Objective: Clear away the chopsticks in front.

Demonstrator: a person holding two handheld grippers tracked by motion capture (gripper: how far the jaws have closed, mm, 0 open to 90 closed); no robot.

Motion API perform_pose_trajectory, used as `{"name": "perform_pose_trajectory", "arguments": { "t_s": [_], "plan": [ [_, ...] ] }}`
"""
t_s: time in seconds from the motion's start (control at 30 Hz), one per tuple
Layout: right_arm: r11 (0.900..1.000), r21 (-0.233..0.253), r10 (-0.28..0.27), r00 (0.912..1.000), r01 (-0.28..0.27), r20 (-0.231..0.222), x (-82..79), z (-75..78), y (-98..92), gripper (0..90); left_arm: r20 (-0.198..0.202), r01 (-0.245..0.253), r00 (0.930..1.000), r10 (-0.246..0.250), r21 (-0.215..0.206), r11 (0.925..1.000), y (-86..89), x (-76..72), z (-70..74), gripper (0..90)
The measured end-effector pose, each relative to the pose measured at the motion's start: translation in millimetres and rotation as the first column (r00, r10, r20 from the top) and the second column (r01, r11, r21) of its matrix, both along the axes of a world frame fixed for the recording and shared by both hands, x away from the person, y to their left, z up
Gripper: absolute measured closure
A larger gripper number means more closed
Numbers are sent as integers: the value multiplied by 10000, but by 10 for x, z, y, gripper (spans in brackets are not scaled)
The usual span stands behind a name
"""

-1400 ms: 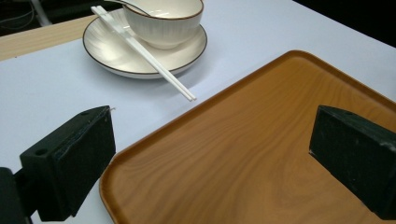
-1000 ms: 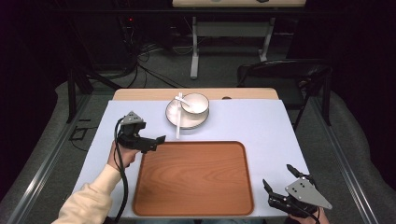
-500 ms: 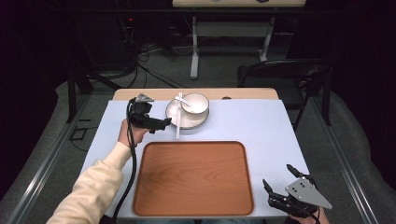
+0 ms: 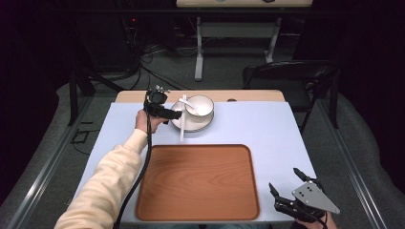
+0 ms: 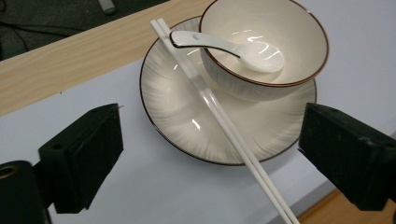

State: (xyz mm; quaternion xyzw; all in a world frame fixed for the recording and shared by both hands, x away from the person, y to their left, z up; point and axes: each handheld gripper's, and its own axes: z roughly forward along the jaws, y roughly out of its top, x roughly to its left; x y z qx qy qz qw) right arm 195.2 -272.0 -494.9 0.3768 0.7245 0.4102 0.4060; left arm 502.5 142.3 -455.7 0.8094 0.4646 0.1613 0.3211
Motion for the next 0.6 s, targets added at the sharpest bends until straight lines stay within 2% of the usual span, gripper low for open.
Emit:
{"name": "perform_pose_trajectory", "arguments": {
  "t_s": [0.13, 0.2, 0.27, 0.4, 0.6],
  "plan": [
    [10000, 17, -4, 10000, 4, 27, -2, 0, -1, 143, -198, -262, 9994, 269, 335, 9991, -60, 100, -83, 152],
    [10000, 23, -13, 10000, 13, 28, -3, 0, -2, 143, -368, -350, 9987, 362, 321, 9989, -71, 149, -135, 173],
    [10000, 21, -28, 10000, 28, 50, -4, 1, 0, 143, -499, -517, 9974, 527, 205, 9985, -76, 194, -191, 259],
    [10000, 47, -42, 10000, 42, 11, -2, 0, -1, 143, -834, -806, 9932, 806, 44, 9967, -81, 296, -288, 313],
    [10000, 71, -64, 10000, 63, 45, -4, 1, -5, 143, -892, -1088, 9901, 1079, -51, 9940, -71, 398, -368, 403]
  ]
}}
